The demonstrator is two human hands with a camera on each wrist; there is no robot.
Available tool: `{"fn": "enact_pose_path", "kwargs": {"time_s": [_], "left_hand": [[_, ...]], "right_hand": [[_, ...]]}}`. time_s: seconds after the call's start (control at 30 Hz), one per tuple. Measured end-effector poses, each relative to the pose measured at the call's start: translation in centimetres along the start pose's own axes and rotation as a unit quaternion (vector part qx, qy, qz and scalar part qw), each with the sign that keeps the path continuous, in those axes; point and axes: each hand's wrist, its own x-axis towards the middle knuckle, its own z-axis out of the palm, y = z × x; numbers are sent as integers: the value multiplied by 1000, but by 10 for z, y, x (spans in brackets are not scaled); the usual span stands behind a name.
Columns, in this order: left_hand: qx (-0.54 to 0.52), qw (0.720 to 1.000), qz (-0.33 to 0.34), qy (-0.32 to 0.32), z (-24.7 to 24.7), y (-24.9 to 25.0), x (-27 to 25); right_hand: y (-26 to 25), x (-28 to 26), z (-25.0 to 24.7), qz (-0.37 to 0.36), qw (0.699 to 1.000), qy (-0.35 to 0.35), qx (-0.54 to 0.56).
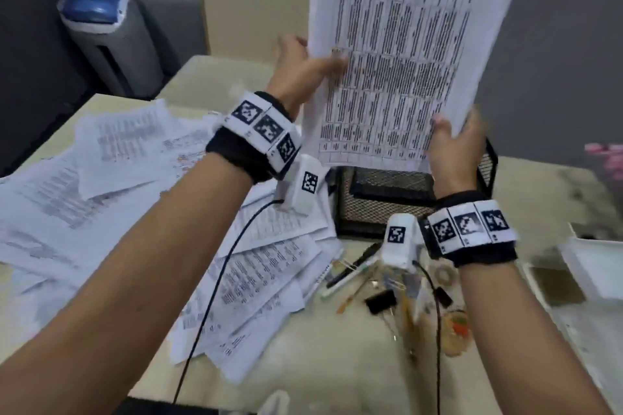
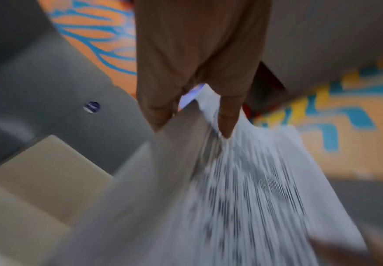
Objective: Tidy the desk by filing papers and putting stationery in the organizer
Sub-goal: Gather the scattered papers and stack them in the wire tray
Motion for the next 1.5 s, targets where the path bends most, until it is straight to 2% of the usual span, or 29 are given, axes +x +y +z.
{"fn": "enact_pose_path", "kwargs": {"time_s": [0.1, 0.2, 0.27, 0.37, 0.47, 0.53, 0.6, 0.67, 0.7, 0.73, 0.8, 0.87, 0.9, 0.97, 1.03, 1.13, 1.2, 1.27, 1.37, 1.43, 1.5], "left_hand": [[145, 989, 1, -7, 52, -41, 3], [286, 957, 28, -45, 92, -81, 3], [365, 926, 24, -87, 105, -99, 2], [453, 884, 4, -113, 115, -114, 3], [538, 833, -1, -132, 120, -124, 5], [566, 813, 28, -134, 119, -124, 4], [569, 808, 96, -121, 109, -117, -1], [542, 822, 162, -62, 84, -107, -5], [524, 834, 169, -28, 66, -103, -6], [510, 846, 155, 3, 45, -103, -5], [506, 858, 78, 45, -7, -109, -4], [516, 854, -29, 67, -65, -123, -7], [524, 844, -82, 71, -95, -130, -10], [557, 810, -174, 60, -154, -146, -21], [589, 771, -238, 55, -212, -164, -36], [601, 733, -317, 41, -279, -192, -63], [595, 722, -353, 17, -298, -207, -83], [600, 720, -345, -38, -299, -220, -102], [610, 716, -333, -69, -297, -225, -119], [614, 714, -320, -104, -297, -225, -123], [628, 702, -297, -158, -296, -212, -132]], "right_hand": [[31, 34, -23, 60, 995, -14, -73], [61, 48, -34, 101, 979, -65, -164], [76, 51, -38, 105, 965, -102, -219], [89, 53, -41, 105, 945, -134, -278], [91, 52, -40, 99, 927, -140, -335], [87, 48, -36, 73, 906, -125, -397], [73, 39, -29, 29, 900, -87, -426], [54, 25, -14, -27, 926, -52, -372], [43, 17, -3, -52, 944, -42, -323], [30, 7, 9, -71, 960, -38, -269], [14, -15, 41, -87, 980, -68, -167], [7, -40, 79, -68, 980, -153, -106], [8, -53, 100, -39, 973, -207, -96], [24, -77, 141, 62, 944, -306, -106], [45, -103, 175, 171, 907, -361, -132], [76, -133, 219, 327, 875, -348, -80], [80, -144, 240, 377, 870, -316, -27], [73, -151, 255, 401, 871, -283, 8], [75, -149, 270, 403, 880, -251, 30], [75, -150, 271, 365, 900, -239, 1], [74, -146, 266, 323, 927, -189, -23]]}}
